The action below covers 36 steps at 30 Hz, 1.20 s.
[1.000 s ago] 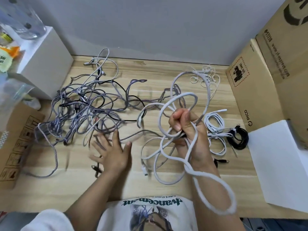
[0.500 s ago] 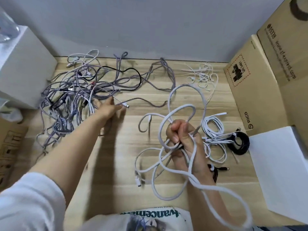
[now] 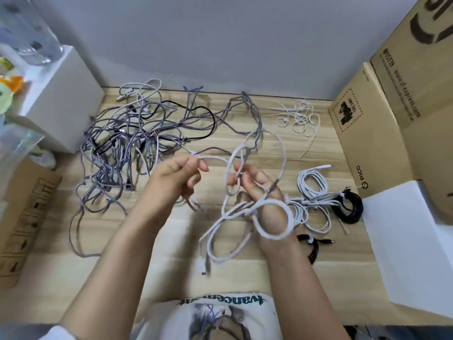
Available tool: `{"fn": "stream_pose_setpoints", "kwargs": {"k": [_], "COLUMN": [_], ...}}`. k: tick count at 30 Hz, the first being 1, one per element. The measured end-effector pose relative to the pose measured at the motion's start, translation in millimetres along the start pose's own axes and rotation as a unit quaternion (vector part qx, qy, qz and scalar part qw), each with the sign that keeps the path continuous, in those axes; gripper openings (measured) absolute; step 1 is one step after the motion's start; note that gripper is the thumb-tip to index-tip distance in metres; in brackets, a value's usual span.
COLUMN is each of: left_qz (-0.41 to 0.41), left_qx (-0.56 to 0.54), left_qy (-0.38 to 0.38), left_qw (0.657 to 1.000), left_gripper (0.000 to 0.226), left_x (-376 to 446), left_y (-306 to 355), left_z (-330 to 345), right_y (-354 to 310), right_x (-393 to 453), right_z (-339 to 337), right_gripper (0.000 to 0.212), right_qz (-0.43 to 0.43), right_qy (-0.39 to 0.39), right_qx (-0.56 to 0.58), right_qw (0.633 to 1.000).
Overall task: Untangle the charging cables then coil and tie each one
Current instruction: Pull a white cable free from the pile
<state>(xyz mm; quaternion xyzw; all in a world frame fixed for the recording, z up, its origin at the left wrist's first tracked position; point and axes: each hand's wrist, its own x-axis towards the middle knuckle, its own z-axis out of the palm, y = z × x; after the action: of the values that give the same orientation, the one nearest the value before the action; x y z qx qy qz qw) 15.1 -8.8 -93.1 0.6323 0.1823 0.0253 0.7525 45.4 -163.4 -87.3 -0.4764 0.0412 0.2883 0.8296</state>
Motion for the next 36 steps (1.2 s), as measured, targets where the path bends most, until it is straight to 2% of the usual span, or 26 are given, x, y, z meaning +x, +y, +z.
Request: {"fn": "stream_pose_setpoints", "kwargs": {"k": [3, 5, 7, 9, 12, 14, 16, 18, 19, 21, 22, 24, 26, 28, 29, 33, 36], "left_qz": [0.022, 0.045, 0.053, 0.057, 0.058, 0.061, 0.068, 0.077, 0.083, 0.094, 0.096, 0.095, 0.094, 0.091, 0.089, 0.078, 0.059], "left_qx": [-0.165, -0.181, -0.170, -0.154, -0.115, -0.088, -0.065, -0.046, -0.039, -0.022, -0.014, -0.007, -0.004, -0.004, -0.007, -0.016, -0.022], "left_qy": [0.111, 0.159, 0.164, 0.160, 0.162, 0.156, 0.149, 0.138, 0.129, 0.103, 0.090, 0.070, 0.051, 0.021, 0.010, 0.004, -0.010], "left_qw": [0.980, 0.969, 0.970, 0.973, 0.978, 0.982, 0.984, 0.986, 0.987, 0.990, 0.991, 0.993, 0.994, 0.996, 0.996, 0.997, 0.998], "left_gripper": [0.032, 0.035, 0.043, 0.044, 0.028, 0.025, 0.024, 0.024, 0.025, 0.026, 0.025, 0.021, 0.018, 0.016, 0.016, 0.016, 0.018], "left_x": [-2, -7, -12, -18, -25, -28, -31, -33, -35, -37, -38, -39, -40, -42, -42, -43, -46], "left_y": [0, 2, 1, 3, 5, 8, 10, 13, 13, 14, 15, 17, 19, 20, 20, 24, 27], "left_z": [-20, -30, -34, -31, -25, -20, -16, -13, -12, -10, -10, -7, -3, 1, 2, 2, 6], "right_y": [14, 24, 32, 42, 53, 55, 50, 40, 35, 21, 15, 8, 9, 14, 16, 16, 16], "right_x": [5, 9, 13, 16, 15, 15, 13, 11, 9, 3, 0, -4, -6, -8, -10, -16, -17], "right_z": [-21, -32, -41, -51, -60, -64, -67, -65, -61, -45, -35, -17, -4, 5, 7, 9, 7], "right_gripper": [0.017, 0.018, 0.017, 0.016, 0.017, 0.028, 0.039, 0.037, 0.031, 0.018, 0.013, 0.002, 0.008, 0.002, 0.005, 0.015, 0.023], "right_qz": [0.035, 0.059, 0.091, 0.130, 0.140, 0.127, 0.115, 0.050, -0.006, -0.101, -0.123, -0.116, -0.088, -0.056, -0.045, -0.001, -0.009], "right_qy": [0.105, 0.149, 0.151, 0.122, 0.069, 0.048, 0.040, 0.049, 0.054, 0.052, 0.034, -0.008, -0.044, -0.075, -0.083, -0.091, -0.086], "right_qx": [0.025, 0.009, -0.037, -0.141, -0.327, -0.414, -0.519, -0.611, -0.607, -0.500, -0.431, -0.336, -0.311, -0.310, -0.303, -0.248, -0.249], "right_qw": [0.994, 0.987, 0.984, 0.974, 0.932, 0.900, 0.846, 0.789, 0.792, 0.858, 0.893, 0.935, 0.945, 0.946, 0.948, 0.965, 0.965]}}
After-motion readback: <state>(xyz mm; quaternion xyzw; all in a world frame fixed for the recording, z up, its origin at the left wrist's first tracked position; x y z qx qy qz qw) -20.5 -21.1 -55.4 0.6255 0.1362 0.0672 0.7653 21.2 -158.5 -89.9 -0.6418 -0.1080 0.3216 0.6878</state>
